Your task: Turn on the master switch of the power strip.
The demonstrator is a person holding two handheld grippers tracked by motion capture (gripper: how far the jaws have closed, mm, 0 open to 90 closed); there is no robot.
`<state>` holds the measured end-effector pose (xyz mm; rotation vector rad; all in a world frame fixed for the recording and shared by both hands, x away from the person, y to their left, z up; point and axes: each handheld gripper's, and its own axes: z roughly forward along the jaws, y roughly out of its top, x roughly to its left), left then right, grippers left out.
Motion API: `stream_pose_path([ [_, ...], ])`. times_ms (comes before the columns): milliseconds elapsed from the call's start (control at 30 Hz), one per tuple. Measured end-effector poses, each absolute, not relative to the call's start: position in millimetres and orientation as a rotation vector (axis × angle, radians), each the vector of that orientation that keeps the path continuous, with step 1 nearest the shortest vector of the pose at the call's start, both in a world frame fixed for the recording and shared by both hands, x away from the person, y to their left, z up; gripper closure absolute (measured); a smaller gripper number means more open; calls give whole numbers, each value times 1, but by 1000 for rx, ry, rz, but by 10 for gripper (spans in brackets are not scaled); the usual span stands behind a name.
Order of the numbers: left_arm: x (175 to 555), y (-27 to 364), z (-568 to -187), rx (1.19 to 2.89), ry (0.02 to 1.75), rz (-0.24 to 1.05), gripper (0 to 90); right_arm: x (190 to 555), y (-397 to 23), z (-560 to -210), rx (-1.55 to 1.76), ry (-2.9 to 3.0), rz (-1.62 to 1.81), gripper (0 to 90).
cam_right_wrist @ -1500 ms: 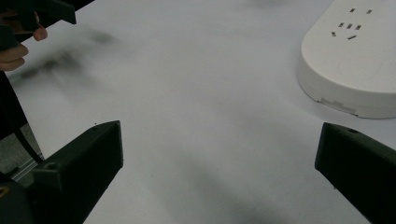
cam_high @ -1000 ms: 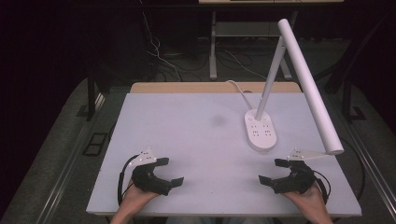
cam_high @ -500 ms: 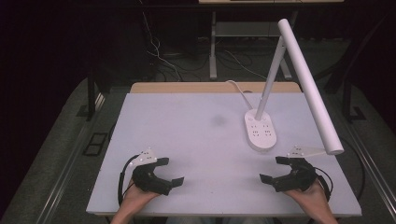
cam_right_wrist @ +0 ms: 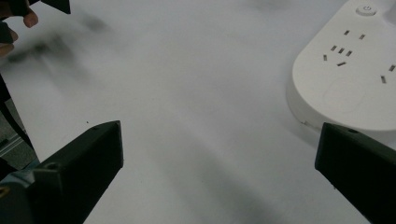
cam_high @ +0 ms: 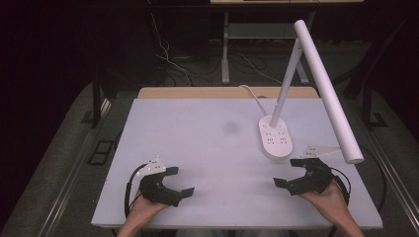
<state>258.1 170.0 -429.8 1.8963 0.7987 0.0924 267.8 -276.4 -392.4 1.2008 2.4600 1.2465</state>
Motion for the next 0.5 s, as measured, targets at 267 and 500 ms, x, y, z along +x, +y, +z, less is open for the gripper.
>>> stream_pose_path([
  [267,258,169,-430,1895,796,89,0,279,-271,-387,1189,2480,1219,5],
  [500,258,170,-429,1898,797,94,0,288,-267,-381,1177,2494,1184,5],
])
